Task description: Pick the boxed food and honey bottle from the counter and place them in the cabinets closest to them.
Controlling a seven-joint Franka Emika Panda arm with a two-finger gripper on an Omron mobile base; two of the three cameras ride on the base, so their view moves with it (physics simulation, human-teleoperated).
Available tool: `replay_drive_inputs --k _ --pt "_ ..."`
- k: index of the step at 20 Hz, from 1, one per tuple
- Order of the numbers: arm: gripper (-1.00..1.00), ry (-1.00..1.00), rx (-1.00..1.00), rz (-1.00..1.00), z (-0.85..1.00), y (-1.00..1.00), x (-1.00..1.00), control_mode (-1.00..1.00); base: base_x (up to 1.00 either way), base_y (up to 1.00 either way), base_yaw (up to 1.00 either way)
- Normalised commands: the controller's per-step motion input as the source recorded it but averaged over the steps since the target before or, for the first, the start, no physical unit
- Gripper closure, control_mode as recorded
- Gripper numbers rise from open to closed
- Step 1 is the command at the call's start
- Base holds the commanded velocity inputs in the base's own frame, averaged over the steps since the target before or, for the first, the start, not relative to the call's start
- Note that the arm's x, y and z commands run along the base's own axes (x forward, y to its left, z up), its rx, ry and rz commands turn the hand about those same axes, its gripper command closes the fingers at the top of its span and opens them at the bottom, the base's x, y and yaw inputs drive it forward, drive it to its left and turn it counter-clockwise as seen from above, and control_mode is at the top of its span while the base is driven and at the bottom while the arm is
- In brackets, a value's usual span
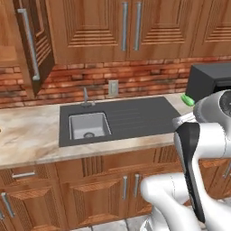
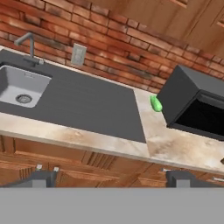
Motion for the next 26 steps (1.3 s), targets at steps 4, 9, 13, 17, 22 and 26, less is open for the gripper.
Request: replay_drive_inputs --k 4,9,13,17,22,26 --pt "-1.00 0.00 0.00 0.00 0.00 0.00 0.00 1.00 0.00 -0.72 0.00" --pt "-1.00 0.00 0.00 0.00 0.00 0.00 0.00 1.00 0.00 -0.73 0.00" --pt "-1.00 0.00 0.00 0.00 0.00 0.00 0.00 1.00 0.00 -0.74 0.00" --pt "-1.00 0.00 0.00 0.00 0.00 0.00 0.00 1.00 0.00 -0.74 0.00" --pt "-1.00 0.00 0.00 0.00 0.00 0.00 0.00 1.00 0.00 -0.69 0.00" --pt "-1.00 0.00 0.00 0.00 0.00 0.00 0.00 1.00 0.00 -0.62 0.00"
